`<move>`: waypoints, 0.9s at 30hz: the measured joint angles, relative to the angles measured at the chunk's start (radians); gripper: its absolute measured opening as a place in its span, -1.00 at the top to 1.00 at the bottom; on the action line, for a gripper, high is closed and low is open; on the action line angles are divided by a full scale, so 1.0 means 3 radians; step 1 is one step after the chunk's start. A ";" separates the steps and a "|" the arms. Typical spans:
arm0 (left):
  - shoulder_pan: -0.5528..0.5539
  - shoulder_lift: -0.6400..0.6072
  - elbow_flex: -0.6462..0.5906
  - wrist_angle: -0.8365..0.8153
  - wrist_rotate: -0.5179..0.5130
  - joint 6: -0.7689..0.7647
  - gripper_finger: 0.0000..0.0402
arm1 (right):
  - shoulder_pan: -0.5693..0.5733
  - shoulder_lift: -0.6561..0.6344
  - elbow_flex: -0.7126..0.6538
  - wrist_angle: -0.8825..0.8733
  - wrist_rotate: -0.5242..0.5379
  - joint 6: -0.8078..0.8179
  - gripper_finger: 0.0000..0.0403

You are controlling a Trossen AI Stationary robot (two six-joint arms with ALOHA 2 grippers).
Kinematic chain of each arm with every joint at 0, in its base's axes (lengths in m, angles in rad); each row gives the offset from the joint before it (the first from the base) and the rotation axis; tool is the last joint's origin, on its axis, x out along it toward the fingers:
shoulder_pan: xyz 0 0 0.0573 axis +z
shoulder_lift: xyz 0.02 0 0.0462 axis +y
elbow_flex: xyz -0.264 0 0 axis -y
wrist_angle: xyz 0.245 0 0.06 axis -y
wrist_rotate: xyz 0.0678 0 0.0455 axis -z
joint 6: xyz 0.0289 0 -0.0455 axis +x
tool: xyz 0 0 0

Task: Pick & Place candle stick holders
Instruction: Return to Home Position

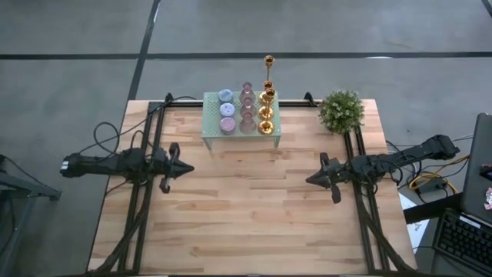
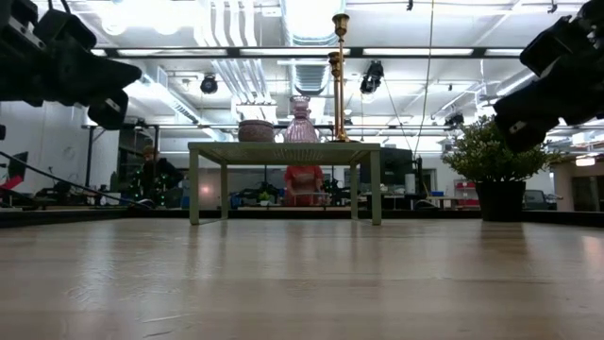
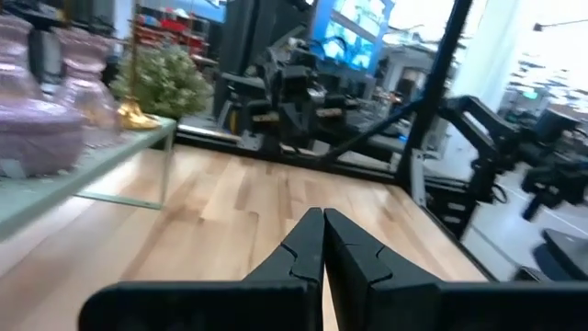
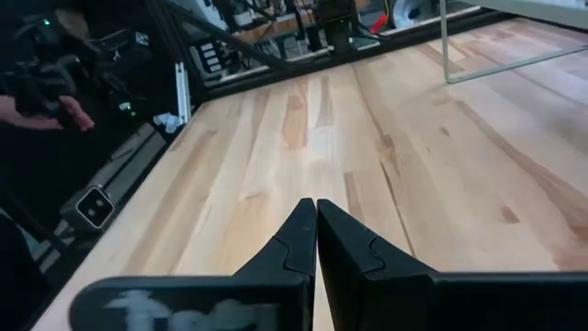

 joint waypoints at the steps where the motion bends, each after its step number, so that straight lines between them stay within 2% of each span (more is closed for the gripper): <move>1: 0.0000 0.0013 0.0000 -0.0015 0.0058 -0.0006 0.94 | 0.0000 0.0003 0.0000 -0.0001 0.0000 0.0000 0.96; 6: -0.0001 0.0093 0.0003 0.0002 0.0348 -0.0144 0.94 | 0.0000 0.0000 0.0000 -0.0009 0.0001 -0.0010 0.96; 27: -0.0001 0.0102 0.0009 -0.0015 0.0388 -0.0152 0.94 | 0.0000 0.0000 0.0000 -0.0007 0.0003 -0.0010 0.96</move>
